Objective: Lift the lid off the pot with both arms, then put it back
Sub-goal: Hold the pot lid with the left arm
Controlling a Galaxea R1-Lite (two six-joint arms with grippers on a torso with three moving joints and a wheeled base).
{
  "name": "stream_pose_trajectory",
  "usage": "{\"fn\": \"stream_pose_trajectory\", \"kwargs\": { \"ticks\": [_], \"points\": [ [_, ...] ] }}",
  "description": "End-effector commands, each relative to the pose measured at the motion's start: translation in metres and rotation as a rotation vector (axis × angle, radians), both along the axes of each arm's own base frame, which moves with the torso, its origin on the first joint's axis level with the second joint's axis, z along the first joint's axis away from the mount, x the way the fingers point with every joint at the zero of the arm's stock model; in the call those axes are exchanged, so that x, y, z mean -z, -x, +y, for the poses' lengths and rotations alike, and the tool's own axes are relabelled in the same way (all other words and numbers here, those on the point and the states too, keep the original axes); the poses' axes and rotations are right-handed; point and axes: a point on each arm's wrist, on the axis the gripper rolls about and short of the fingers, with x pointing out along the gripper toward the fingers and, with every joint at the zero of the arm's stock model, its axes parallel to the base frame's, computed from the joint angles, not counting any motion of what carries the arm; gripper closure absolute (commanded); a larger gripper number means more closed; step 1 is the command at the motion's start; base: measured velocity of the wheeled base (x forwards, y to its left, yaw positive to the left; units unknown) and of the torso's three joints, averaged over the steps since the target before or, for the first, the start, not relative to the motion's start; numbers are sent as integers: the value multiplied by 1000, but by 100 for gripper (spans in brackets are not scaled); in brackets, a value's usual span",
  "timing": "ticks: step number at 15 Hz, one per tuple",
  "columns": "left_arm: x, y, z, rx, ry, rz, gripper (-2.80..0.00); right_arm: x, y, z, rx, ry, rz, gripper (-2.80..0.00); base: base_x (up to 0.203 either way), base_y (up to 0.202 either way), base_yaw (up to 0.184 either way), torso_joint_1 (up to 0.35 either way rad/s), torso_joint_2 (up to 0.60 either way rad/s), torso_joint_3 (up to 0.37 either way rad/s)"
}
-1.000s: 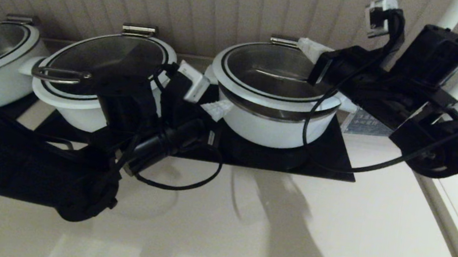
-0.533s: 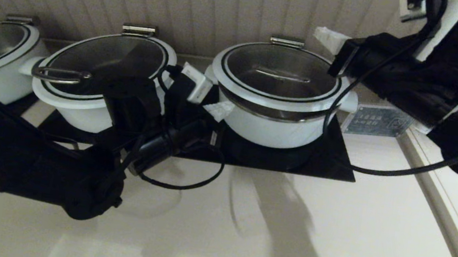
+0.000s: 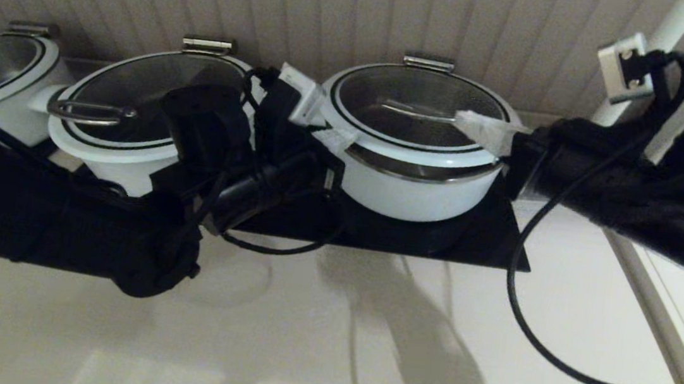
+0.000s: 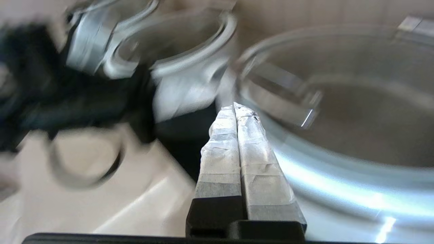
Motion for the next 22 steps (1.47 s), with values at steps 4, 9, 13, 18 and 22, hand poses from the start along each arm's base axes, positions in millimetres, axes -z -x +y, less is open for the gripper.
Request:
{"fn": "stream_pose_trajectory", "kwargs": {
  "ticks": [4, 9, 13, 18, 22],
  "points": [
    [-6, 0, 0, 1, 9, -18, 0, 17, 29, -10, -39, 29, 44, 0, 0, 0, 0, 0, 0, 0],
    [-3, 30, -1, 52, -16, 16, 0, 26, 36, -14, -36, 42, 71, 0, 0, 0, 0, 0, 0, 0],
    [26, 47, -5, 89, -78, 101, 0, 26, 36, -15, -35, 43, 70, 0, 0, 0, 0, 0, 0, 0],
    [48, 33, -16, 89, -87, 114, 0, 20, 38, -16, -35, 22, 31, 0, 0, 0, 0, 0, 0, 0],
    [47, 25, -21, 79, -63, 84, 0, 19, 41, -17, -35, 19, 29, 0, 0, 0, 0, 0, 0, 0]
  ]
}}
